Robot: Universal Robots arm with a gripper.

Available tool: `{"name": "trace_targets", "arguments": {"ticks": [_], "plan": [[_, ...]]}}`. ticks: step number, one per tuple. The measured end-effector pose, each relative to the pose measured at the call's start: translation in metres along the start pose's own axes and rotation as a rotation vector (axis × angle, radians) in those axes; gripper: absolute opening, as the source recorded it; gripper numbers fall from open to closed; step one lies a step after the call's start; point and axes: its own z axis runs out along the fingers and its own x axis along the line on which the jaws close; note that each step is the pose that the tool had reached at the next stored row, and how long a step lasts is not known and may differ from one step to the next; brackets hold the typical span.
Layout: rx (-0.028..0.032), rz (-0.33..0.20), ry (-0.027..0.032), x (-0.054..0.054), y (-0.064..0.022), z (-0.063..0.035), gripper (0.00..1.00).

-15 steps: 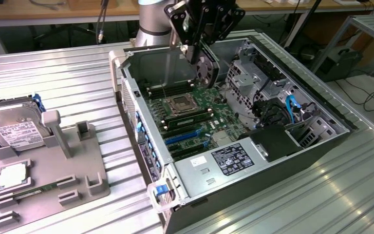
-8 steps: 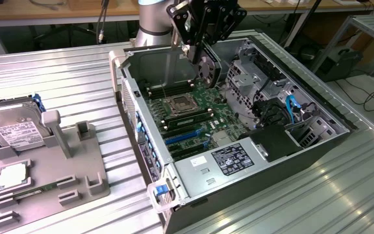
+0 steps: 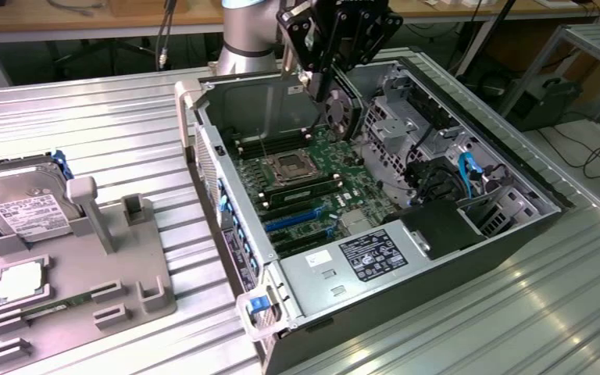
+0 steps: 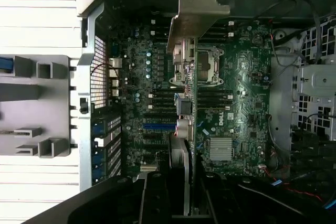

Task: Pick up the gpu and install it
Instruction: 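Pick up the gpu and move the gpu toward the slot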

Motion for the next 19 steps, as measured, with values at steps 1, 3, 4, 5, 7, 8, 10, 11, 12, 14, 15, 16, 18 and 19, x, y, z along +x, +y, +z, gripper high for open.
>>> {"name": "trace_targets", "arguments": {"ticks": [1, 3, 4, 5, 7, 8, 10, 11, 12, 14, 15, 16, 18, 19], "plan": [[0.0001, 0.000, -0.0002, -0.001, 0.0000, 0.0000, 0.27], [0.0000, 0.000, -0.0005, -0.003, -0.0001, 0.0002, 0.27], [0.0000, 0.000, -0.0006, -0.004, -0.0001, 0.0002, 0.27], [0.0001, 0.000, -0.0007, -0.005, -0.0001, 0.0002, 0.27], [0.0000, 0.000, -0.0010, -0.007, -0.0001, 0.0004, 0.27], [0.0000, 0.000, -0.0011, -0.008, -0.0001, 0.0004, 0.27], [0.0000, 0.000, -0.0013, -0.010, -0.0002, 0.0005, 0.27], [0.0000, 0.000, -0.0014, -0.012, -0.0002, 0.0006, 0.27], [0.0000, 0.000, -0.0015, -0.014, -0.0002, 0.0006, 0.27], [-0.0001, 0.000, -0.0017, -0.016, -0.0002, 0.0008, 0.27], [0.0000, 0.000, -0.0017, -0.017, -0.0002, 0.0008, 0.27], [0.0000, 0.000, -0.0018, -0.018, -0.0003, 0.0009, 0.27], [0.0000, 0.000, -0.0019, -0.020, -0.0003, 0.0010, 0.27], [0.0000, 0.000, -0.0019, -0.021, -0.0003, 0.0011, 0.27]]}}
